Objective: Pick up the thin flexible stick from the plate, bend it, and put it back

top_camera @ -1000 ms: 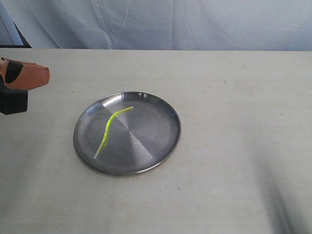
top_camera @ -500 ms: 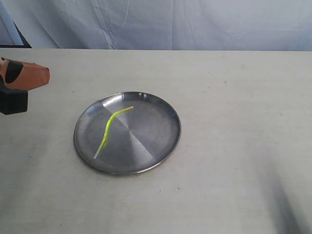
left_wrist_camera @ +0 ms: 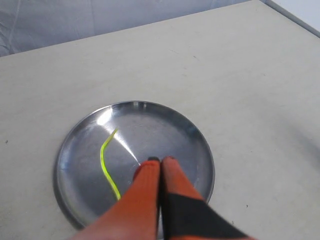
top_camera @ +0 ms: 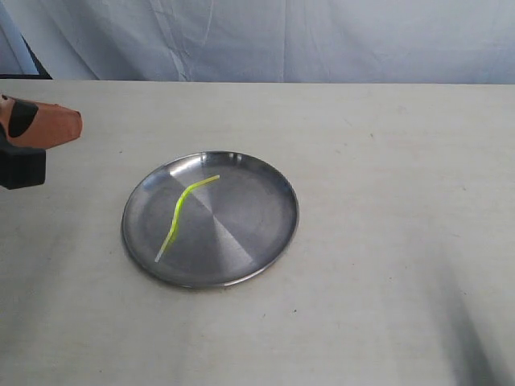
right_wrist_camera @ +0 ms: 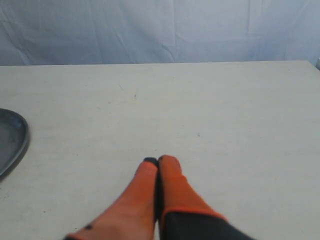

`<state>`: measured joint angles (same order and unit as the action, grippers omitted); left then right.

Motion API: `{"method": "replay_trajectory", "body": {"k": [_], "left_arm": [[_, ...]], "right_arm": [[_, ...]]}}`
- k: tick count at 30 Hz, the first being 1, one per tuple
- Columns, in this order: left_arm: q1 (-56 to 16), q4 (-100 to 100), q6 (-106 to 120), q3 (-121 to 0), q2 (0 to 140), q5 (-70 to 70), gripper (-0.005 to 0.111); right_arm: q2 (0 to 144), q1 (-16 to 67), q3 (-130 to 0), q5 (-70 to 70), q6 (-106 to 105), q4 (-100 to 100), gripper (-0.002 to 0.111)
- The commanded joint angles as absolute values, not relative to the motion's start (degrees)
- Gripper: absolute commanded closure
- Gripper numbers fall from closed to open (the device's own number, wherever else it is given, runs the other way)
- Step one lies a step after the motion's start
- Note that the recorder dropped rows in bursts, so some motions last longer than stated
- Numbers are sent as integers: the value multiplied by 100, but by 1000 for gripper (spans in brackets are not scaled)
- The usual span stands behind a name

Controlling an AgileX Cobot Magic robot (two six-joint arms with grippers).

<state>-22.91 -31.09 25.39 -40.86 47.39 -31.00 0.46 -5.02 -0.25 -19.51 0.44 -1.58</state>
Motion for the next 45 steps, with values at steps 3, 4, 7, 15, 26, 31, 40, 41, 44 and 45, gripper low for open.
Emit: {"method": "replay_trajectory", "body": {"k": [3,4,7,15,26,31,40,41,44,45], "left_arm": [[-2290,-3105,2504,-4066,4703,-3089,107],[-2290,-3105,2504,-4066,4703,-3089,107],[-2290,-2673,2648,-4062,4597,-3075,107],[-1247,-1216,2063,-2332,2238,-1276,107],[225,-1216,598,-237,172,-1146,107],[225,-1216,345,0,71,-1160,107],[213,-1071,141,0,63,-1332,107],[213,-1040,141,0,63,-1332,107],[213,-1032,141,0,63,-1332,107],[213,-1032,141,0,63,-1332,107]], "right_arm": [[0,-529,0,-1871,0,-167,108],[0,-529,0,-1871,0,-167,108],[0,-529,0,-1871,0,-167,108],[0,-529,0,-1871,0,-167,108],[0,-529,0,-1856,0,-167,108],[0,-529,0,-1856,0,-167,108],[0,-529,0,-1856,0,-167,108],[0,-529,0,-1856,0,-167,108],[0,-529,0,-1868,0,-167,108],[0,-529,0,-1869,0,-179,108]]}}
